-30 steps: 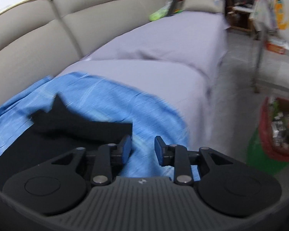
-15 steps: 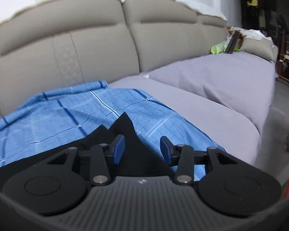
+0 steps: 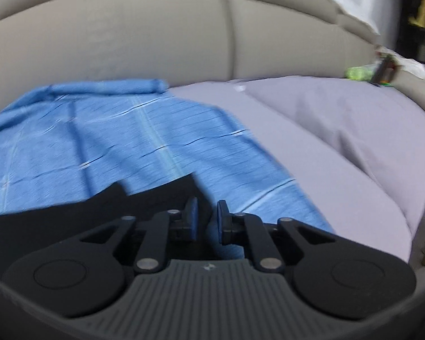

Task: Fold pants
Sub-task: 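Open the right gripper while the left gripper opens, releasing the folded waistband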

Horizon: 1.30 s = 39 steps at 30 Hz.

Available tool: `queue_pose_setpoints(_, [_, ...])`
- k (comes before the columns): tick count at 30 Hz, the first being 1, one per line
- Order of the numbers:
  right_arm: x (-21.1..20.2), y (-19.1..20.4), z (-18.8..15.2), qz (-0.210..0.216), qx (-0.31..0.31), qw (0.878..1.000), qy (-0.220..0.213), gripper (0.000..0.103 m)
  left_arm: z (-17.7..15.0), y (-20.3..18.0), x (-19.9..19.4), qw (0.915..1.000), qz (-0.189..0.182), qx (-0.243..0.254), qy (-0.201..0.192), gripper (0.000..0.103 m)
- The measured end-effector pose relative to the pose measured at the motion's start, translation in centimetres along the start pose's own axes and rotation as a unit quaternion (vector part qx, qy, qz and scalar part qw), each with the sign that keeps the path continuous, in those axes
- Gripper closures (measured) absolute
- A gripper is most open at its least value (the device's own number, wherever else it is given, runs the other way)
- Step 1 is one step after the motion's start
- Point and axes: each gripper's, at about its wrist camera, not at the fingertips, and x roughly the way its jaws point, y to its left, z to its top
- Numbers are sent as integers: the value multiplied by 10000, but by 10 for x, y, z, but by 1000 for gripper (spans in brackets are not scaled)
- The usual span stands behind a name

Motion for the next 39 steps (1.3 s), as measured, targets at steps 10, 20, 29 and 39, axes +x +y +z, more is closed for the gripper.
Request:
queue_pose_setpoints(10, [-57, -7, -6, 1095, 245, 9911, -716, 54, -2, -4, 0, 9998, 54, 172, -114, 79])
queue_pose_setpoints(20, [-58, 41, -41, 2526, -228, 9672, -172, 49, -1, 8, 1, 9998, -171, 79, -108, 75])
queue_pose_setpoints(29, [-72, 71, -9, -729, -428, 9921, -924, 40, -6, 22, 3, 9990, -395, -135, -163, 69])
queue_pose_setpoints(39, [-202, 305, -45, 3903, -1971, 8978, -522, 36, -8, 31, 5, 9978, -621, -109, -196, 64])
